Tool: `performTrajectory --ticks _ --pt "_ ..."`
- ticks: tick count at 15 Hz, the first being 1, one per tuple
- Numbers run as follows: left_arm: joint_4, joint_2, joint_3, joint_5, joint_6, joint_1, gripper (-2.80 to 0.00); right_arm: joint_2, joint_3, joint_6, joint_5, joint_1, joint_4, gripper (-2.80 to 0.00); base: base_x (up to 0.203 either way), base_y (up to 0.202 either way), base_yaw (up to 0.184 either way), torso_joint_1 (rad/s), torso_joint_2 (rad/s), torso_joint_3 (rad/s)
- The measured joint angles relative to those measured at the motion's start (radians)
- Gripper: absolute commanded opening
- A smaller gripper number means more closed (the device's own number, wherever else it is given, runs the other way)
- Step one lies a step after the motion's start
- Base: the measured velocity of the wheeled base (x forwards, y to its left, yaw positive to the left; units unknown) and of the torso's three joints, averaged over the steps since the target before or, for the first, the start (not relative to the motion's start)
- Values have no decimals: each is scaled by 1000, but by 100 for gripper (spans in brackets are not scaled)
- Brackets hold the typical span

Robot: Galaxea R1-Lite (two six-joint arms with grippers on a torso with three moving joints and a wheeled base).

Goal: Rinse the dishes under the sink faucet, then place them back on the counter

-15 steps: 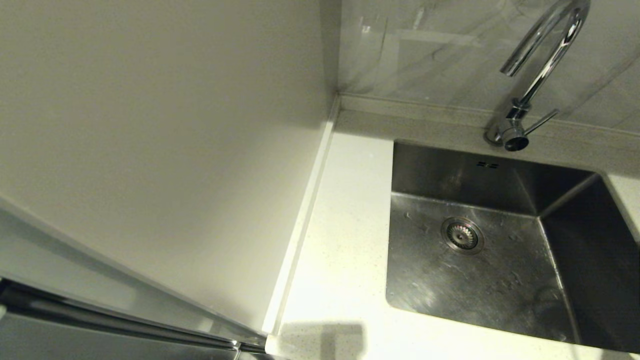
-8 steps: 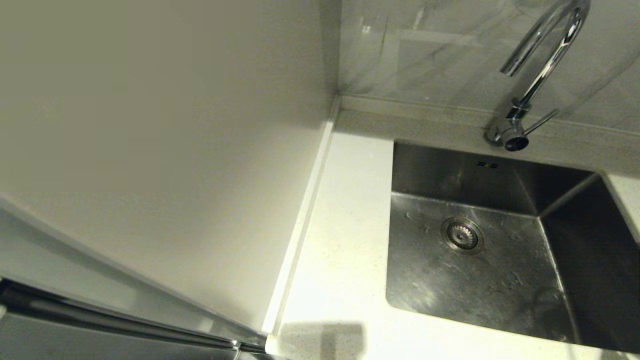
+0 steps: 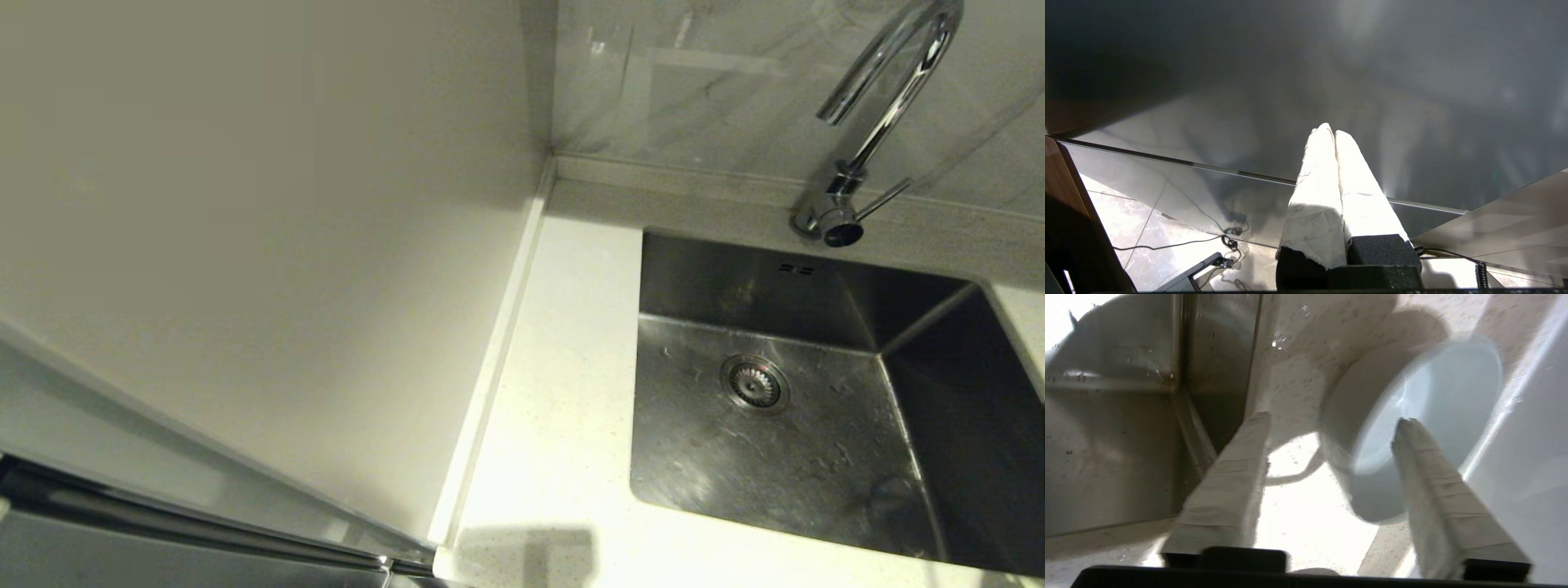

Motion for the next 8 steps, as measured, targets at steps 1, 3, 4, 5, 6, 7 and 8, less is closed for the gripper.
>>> performTrajectory --ticks 1,3,4,5,6,7,8 --pt "0 0 0 0 0 0 -280 -9 -9 0 3 0 1 0 0 0 0 0 0 0" --pt "0 0 0 0 1 0 -280 -49 -58 4 10 0 10 0 0 0 0 0 0 0" --pt "0 0 0 0 1 0 -280 -79 -84 5 17 0 14 0 0 0 0 0 0 0" --pt "0 0 0 0 0 0 -280 -112 -106 9 25 0 15 0 0 0 0 0 0 0" --pt "0 0 0 0 1 0 -280 -152 -124 22 40 0 17 0 0 0 0 0 0 0" --pt "1 0 0 0 1 0 -280 -193 -139 42 66 3 21 0 0 0 0 0 0 0" --pt "0 0 0 0 1 0 -280 -232 -154 71 102 26 36 0 0 0 0 0 0 0"
